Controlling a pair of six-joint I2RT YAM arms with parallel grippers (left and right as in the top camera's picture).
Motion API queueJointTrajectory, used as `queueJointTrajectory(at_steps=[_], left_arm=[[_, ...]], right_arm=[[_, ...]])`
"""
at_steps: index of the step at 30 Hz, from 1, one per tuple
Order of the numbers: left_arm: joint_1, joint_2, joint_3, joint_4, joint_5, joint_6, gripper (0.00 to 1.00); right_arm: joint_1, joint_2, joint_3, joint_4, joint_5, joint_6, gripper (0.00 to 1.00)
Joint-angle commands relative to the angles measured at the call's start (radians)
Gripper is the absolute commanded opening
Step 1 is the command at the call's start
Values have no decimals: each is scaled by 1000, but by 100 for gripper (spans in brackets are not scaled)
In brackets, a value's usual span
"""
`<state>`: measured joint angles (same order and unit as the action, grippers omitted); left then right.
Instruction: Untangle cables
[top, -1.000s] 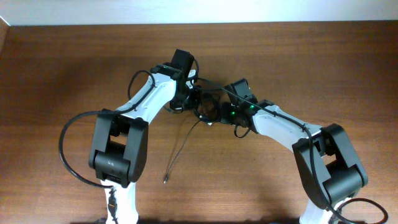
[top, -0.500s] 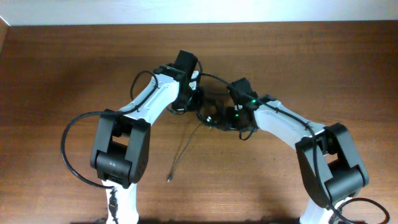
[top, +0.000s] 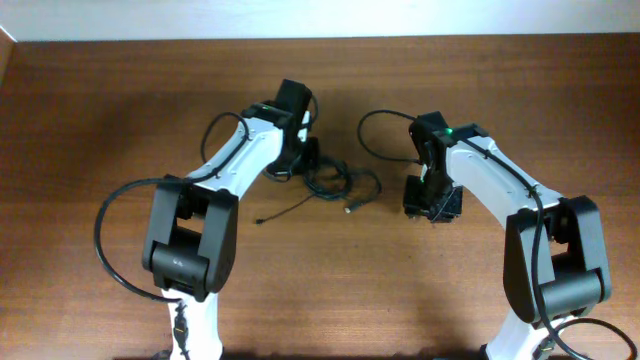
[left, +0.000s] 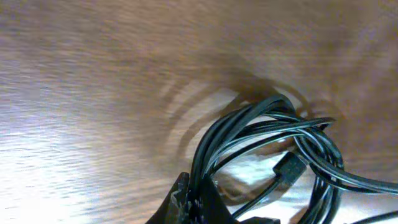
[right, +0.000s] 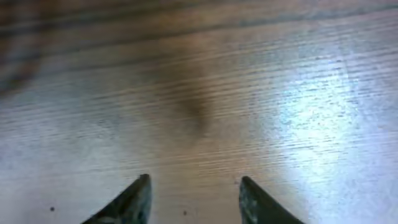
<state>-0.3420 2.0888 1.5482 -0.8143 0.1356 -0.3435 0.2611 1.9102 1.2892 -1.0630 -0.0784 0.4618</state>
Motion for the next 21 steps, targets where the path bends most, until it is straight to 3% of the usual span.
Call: queueJointTrajectory(at_steps=[1,8,13,19,21], left_arm=[[-7,-27,-5,1,-31,3,9],[-7,-27,-5,1,-31,4,15],[-7,-27,-5,-1,-31,4,23],[-7,-27,-5,-1,-31,3,55],[-7,-27,-5,-1,-31,4,52]], right_arm=[[0,-13,-2,4,-37,-14,52],[1,-13,-2,198,-378,-46,60],[6,1,-19,300,-339,-6,61],[74,17,-43,405,-168,29,61],[102,17,-43,433,-95,29,61]])
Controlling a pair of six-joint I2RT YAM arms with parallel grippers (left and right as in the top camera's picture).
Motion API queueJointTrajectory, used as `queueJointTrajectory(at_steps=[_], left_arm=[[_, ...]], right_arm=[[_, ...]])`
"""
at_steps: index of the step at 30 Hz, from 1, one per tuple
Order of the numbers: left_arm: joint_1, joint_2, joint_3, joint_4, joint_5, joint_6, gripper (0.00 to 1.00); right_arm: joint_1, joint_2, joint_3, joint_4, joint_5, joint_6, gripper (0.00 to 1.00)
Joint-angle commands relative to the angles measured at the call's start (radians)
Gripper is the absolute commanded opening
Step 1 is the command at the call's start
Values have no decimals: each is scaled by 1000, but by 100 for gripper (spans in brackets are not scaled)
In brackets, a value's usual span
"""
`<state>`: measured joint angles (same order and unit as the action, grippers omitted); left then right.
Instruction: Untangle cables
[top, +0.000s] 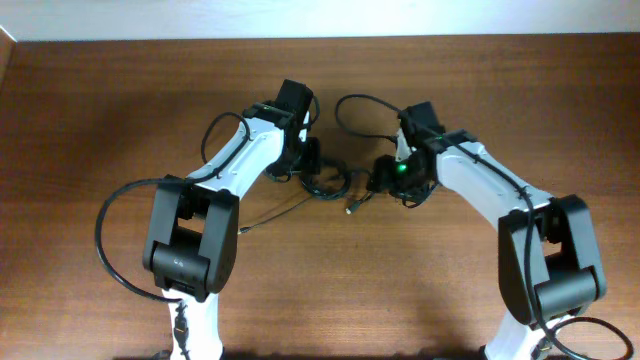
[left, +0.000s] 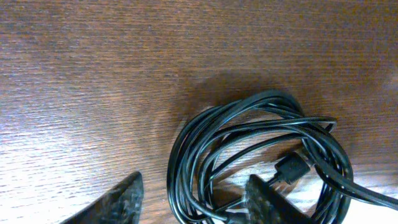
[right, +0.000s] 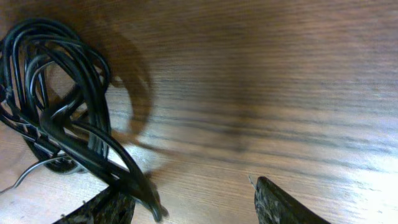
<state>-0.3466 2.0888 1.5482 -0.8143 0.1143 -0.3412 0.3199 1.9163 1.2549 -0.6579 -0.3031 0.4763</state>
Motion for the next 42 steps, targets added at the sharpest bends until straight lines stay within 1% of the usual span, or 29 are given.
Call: queueJointTrajectory(at_steps=[1,2,3,4,5,6,7,9,12,14,15,16,17,18,22,23,24,26,27,29,30,32,34,37,38,42], left_arm=[[-2,-27,-5,-2,-10,2,37],[-2,-27,-5,-3,-10,2,21],[-2,-27,-5,-6,-10,2,15],[-2,-27,-5,-9,-10,2,13],[-2,-27,-5,-9,-10,2,13],[-2,-27,-5,-9,-11,2,13],[-2,-27,-5,-10,-14,2,14],[-3,-26,-9,-13,-67,1,14],[-3,-26,-16,-13,-85,-3,13],[-2,-26,-19,-9,-85,-3,13],[-3,-26,-21,-7,-85,-3,13],[-3,-26,-21,-5,-84,-7,17],[-3,-26,-21,-1,-75,-10,25],[-2,-26,-21,-1,-46,-10,38],[-1,-26,-21,1,85,8,51],[0,-26,-21,6,132,29,58],[5,-26,-21,14,180,44,59],[5,-26,-23,13,179,43,56],[4,-26,-24,14,178,44,52],[3,-26,-29,14,159,43,31],[2,-26,-29,14,136,43,26],[2,-22,-29,14,92,17,24],[2,-11,-29,14,91,13,21],[2,31,-29,19,91,-14,22],[2,46,-29,25,91,-13,21],[3,56,-28,29,91,-13,3]], right_arm=[[60,11,-9,42,163,15,61],[78,11,-9,51,197,27,61],[88,11,-9,50,223,48,61],[100,11,-10,50,248,64,61],[106,11,-10,50,261,64,61],[111,13,-10,48,277,64,56],[112,15,-10,44,295,64,50],[111,15,-10,16,332,64,32],[110,15,-10,-48,421,63,24],[110,14,-10,-90,463,64,14],[110,14,-9,-93,451,64,11],[110,14,-7,-89,421,64,11],[111,14,-5,-78,385,64,11],[111,14,-5,-58,347,64,10],[111,14,-5,1,246,64,9],[111,14,-5,4,238,68,9],[111,14,-5,4,235,90,9],[111,14,-5,4,235,90,9],[111,14,-5,4,234,90,9],[111,14,-5,4,234,90,9],[111,14,-5,4,234,90,9],[111,14,-5,4,235,90,9],[111,14,-5,4,235,90,9],[111,14,-5,4,235,90,9],[111,14,-5,4,235,90,9],[111,14,-5,5,235,90,9]])
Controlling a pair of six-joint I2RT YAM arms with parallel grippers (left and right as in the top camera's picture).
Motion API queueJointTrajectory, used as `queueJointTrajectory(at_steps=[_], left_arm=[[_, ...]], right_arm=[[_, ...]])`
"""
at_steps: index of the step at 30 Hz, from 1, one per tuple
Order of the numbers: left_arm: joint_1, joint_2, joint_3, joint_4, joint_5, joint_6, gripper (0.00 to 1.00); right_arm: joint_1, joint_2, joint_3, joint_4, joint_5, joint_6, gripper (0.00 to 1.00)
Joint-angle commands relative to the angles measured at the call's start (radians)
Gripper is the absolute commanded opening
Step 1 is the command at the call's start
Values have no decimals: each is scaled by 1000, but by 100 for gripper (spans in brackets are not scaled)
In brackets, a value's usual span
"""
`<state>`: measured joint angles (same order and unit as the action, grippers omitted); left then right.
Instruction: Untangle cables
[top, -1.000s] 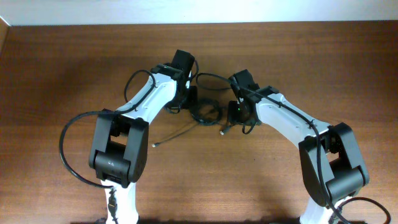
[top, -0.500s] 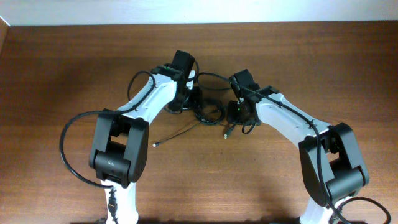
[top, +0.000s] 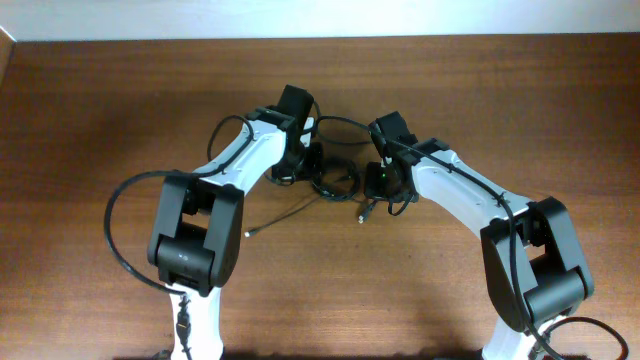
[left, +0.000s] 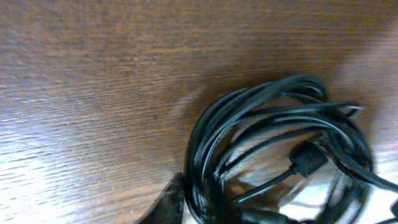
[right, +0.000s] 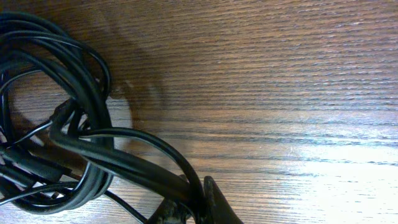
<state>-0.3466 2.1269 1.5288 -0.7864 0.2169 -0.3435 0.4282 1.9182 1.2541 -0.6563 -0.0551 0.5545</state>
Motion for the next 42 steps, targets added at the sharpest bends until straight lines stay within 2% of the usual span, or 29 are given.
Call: queueJointTrajectory(at_steps=[1,3,6,10,19,24,29,34,39,42], left_arm=[[3,18,-9,0,-12,-10,0],[6,16,-7,-3,-12,-10,0],[36,16,0,-23,-42,-10,0],[76,16,0,-38,-57,-11,0],[129,16,0,-56,-30,-11,0],[129,16,0,-56,-30,-11,0],[154,16,0,-71,-30,-12,0],[208,16,0,-101,-17,-91,0],[216,16,0,-101,27,-94,0],[209,16,0,-99,31,-94,6]], right_arm=[[3,13,-4,6,-13,11,8],[3,13,-4,6,-13,11,4],[2,6,5,-10,-13,11,4],[-16,-18,113,-158,1,0,4],[-16,-18,222,-474,344,0,4],[-16,-18,222,-483,365,0,4],[-16,-16,222,-519,523,-6,4],[-16,-15,222,-518,603,-83,4],[-16,-15,222,-481,576,-83,4],[-16,-15,222,-439,508,-83,4]])
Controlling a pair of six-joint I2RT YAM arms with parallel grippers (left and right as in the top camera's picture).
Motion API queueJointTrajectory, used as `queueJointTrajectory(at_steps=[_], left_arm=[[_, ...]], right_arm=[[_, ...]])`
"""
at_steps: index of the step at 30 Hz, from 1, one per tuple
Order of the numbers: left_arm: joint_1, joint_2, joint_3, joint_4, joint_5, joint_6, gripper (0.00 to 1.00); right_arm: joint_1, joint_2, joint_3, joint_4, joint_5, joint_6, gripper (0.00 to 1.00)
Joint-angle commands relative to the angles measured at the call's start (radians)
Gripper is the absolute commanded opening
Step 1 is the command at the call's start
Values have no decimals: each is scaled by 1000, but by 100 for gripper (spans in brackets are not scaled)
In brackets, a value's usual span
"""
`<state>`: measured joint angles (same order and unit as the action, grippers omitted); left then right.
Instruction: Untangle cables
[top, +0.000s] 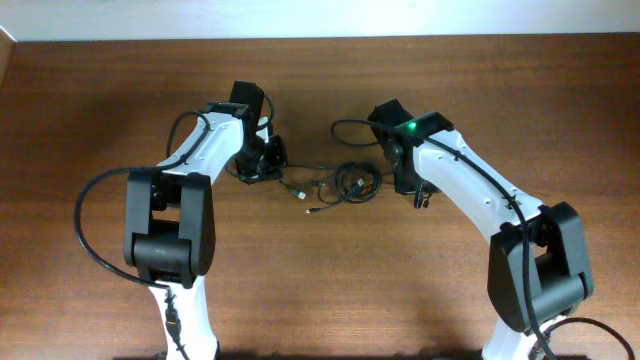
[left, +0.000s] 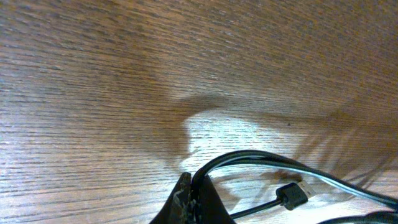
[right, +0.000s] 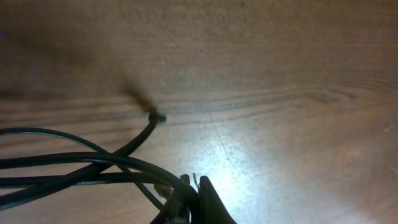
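A loose tangle of black cables (top: 345, 185) lies on the brown table between my two arms. My left gripper (top: 262, 170) is at its left end, shut on a black cable (left: 261, 160) that arcs away to the right; a USB plug (left: 291, 193) lies beside it. My right gripper (top: 400, 178) sits at the tangle's right side, shut on black cable strands (right: 93, 163) running off to the left, with one cable end (right: 155, 117) resting on the wood.
A thin cable end with a small plug (top: 311, 209) trails toward the front of the tangle. Each arm's own black lead loops beside it. The wooden table (top: 90, 120) spreads wide on all sides.
Both grippers have moved apart, the left far to the left and the right slightly right. The compact coil is now stretched into a looser, longer tangle between them.
My left gripper was shut on the coil while the right stood open far to the right. Then both were open at the coil. Both then shut on cables at its two sides. Now they are apart and the coil is drawn out.
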<state>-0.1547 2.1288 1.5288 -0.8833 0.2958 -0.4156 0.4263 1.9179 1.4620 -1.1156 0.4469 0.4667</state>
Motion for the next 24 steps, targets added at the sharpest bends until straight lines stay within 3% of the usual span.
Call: queueJointTrajectory(at_steps=[1,3,6,7,8,9,11,13,14,15,18,24], left_arm=[[13,14,0,0,-48,-22,10],[5,14,0,2,-47,-22,19],[5,14,0,3,-32,-21,57],[5,14,0,4,-29,-21,66],[5,14,0,7,-29,-21,70],[5,14,0,8,-29,-21,74],[5,14,0,11,-25,-16,77],[5,14,0,16,-2,6,82],[5,14,0,34,66,57,92],[5,14,0,36,104,92,94],[5,14,0,39,201,209,92],[5,14,0,42,206,208,94]], right_arm=[[-14,-14,14,34,-18,4,4],[-14,-14,14,66,-74,4,6],[-14,-14,14,84,-103,5,19],[-14,-14,14,84,-103,4,29],[-14,-14,14,84,-103,4,51],[-14,-14,14,84,-103,5,64],[-14,-14,14,93,-103,5,73],[-14,-14,14,129,-137,5,74],[-14,-13,14,209,-284,-26,81],[-14,-13,14,236,-329,-54,81],[-16,-13,14,335,-390,-97,79],[-16,-13,14,425,-360,-97,75]])
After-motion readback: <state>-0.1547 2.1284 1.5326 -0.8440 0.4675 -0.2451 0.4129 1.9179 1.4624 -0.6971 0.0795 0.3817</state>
